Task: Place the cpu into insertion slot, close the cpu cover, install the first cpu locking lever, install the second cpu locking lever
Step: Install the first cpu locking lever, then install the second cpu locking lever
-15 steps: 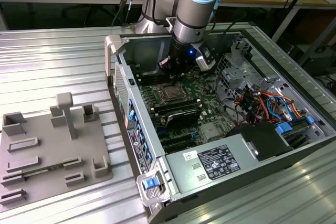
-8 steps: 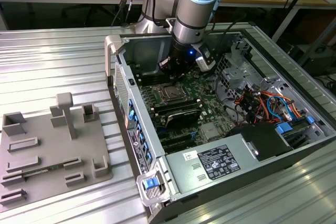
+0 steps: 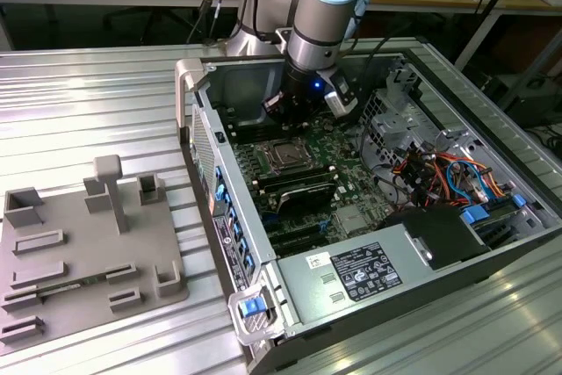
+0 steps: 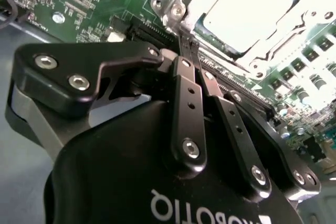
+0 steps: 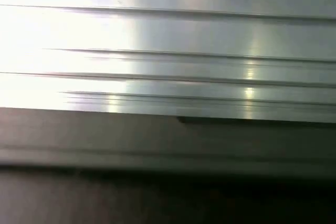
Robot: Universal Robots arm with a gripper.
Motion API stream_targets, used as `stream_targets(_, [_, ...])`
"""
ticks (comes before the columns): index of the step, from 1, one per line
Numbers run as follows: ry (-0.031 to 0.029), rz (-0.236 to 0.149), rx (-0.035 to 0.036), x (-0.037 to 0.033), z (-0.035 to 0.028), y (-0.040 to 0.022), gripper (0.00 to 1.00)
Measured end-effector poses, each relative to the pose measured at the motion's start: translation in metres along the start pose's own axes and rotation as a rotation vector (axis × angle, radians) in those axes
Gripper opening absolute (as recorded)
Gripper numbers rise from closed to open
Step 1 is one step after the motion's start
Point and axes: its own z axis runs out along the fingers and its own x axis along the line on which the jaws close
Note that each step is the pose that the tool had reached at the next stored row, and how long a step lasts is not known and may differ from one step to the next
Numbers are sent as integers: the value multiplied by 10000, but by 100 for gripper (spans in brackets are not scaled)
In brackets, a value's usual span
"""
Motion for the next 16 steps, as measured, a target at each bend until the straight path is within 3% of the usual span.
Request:
stream_targets(6, [7,-1,16,-2,-103,-7,11])
stream_targets(11, [8,-1,18,2,-112,-101,11])
stream_targets(16, [8,0,17,3,-113,-110,11])
